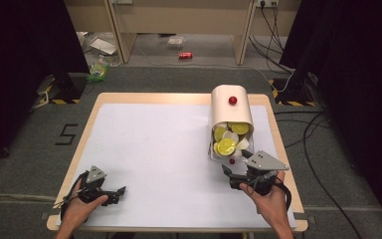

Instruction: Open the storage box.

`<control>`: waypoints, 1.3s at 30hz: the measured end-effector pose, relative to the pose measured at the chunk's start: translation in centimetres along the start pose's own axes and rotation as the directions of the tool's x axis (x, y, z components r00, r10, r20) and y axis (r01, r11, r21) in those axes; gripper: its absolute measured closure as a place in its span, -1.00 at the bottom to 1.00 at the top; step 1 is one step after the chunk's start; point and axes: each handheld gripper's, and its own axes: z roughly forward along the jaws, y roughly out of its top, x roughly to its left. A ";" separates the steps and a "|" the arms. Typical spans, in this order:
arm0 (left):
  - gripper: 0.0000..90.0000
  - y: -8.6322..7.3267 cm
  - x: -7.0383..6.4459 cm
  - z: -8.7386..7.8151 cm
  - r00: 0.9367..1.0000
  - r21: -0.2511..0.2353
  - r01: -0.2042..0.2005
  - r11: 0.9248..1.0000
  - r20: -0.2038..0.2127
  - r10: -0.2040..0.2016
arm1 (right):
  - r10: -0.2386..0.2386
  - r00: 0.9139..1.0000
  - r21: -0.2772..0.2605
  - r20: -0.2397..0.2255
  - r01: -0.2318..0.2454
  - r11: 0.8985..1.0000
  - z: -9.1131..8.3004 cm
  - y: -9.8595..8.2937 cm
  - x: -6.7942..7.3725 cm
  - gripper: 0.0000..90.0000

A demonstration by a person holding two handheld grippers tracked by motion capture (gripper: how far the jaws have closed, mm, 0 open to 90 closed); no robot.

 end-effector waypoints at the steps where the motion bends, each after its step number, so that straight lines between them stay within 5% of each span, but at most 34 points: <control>1: -1.00 0.0 0.0 0.0 1.000 0.000 0.000 1.000 0.000 0.000 | -0.003 1.000 0.002 -0.001 0.003 1.000 0.0 0.0 0.0 -0.50; 24: -1.00 0.0 0.0 0.0 1.000 0.000 0.000 1.000 0.000 0.000 | -0.021 1.000 0.031 0.009 0.021 0.999 -0.5 -0.3 0.8 -0.50; 39: -1.00 0.0 0.0 0.0 1.000 0.001 0.000 1.000 0.000 0.000 | 0.014 1.000 -0.014 0.017 -0.013 1.000 -1.1 0.2 0.4 -0.46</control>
